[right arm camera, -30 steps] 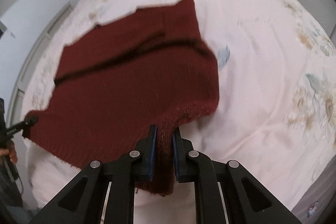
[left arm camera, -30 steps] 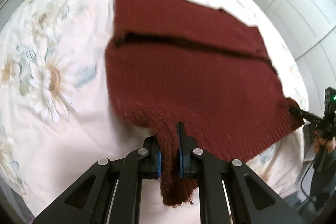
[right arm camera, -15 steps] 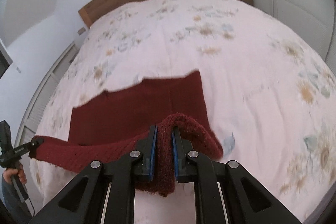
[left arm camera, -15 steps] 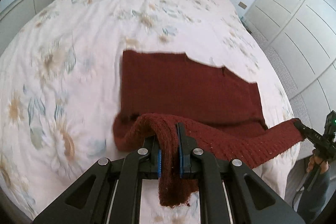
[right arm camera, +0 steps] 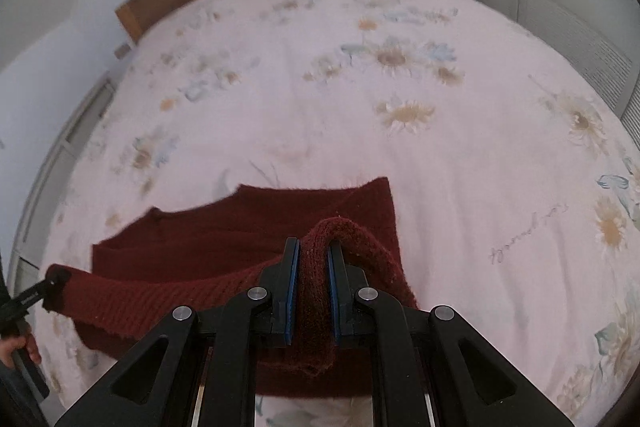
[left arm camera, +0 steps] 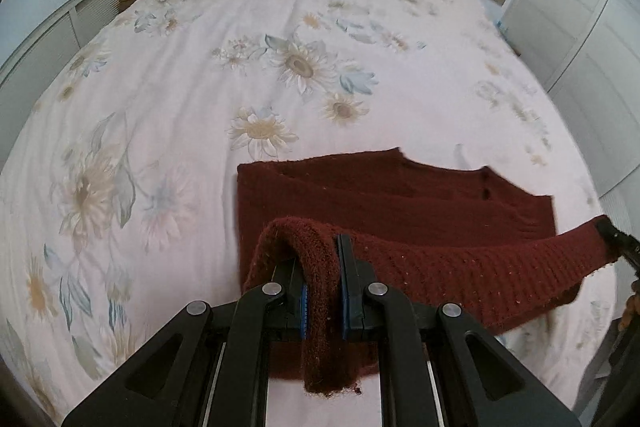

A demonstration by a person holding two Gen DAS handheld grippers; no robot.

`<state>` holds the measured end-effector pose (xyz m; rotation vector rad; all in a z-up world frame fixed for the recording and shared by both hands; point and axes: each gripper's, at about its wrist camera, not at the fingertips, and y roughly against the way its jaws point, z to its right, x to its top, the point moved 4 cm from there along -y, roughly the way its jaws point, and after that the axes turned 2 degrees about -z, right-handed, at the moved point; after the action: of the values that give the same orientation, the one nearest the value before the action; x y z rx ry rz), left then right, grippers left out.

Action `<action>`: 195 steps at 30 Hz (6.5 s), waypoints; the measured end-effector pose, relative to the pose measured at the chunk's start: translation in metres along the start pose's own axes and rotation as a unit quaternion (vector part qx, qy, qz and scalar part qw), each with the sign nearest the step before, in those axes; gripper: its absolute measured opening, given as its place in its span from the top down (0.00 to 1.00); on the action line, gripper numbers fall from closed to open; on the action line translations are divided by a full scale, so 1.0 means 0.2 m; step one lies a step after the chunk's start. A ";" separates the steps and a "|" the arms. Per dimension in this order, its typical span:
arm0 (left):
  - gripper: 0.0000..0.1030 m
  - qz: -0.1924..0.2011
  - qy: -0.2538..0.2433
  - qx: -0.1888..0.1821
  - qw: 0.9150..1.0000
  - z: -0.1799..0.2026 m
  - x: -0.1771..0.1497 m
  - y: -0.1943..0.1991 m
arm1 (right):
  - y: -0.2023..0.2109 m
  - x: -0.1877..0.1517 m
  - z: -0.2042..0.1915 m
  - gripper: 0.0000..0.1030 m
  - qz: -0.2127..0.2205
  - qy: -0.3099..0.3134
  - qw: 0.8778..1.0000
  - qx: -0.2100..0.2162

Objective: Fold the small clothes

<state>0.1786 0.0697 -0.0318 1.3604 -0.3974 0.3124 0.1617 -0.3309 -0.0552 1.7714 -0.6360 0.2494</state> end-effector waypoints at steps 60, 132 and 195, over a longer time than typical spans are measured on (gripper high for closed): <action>0.01 -0.011 -0.088 0.030 0.996 0.12 -0.44 -0.42 | -0.30 -0.55 -0.05 0.19 0.012 0.136 0.984 -0.116; 0.80 -0.069 -0.038 -0.198 0.977 0.73 0.27 0.01 | 0.35 -0.55 0.33 0.19 0.056 0.028 0.994 -0.085; 0.01 -0.047 -0.107 0.008 0.993 0.69 -0.17 -0.22 | -0.33 -0.23 -0.14 0.64 -0.215 0.058 0.975 0.015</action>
<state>0.1556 -0.0737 -0.0639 1.4278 -0.5078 0.0904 0.1629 -0.2804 -0.1227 1.8599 -0.1556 0.0642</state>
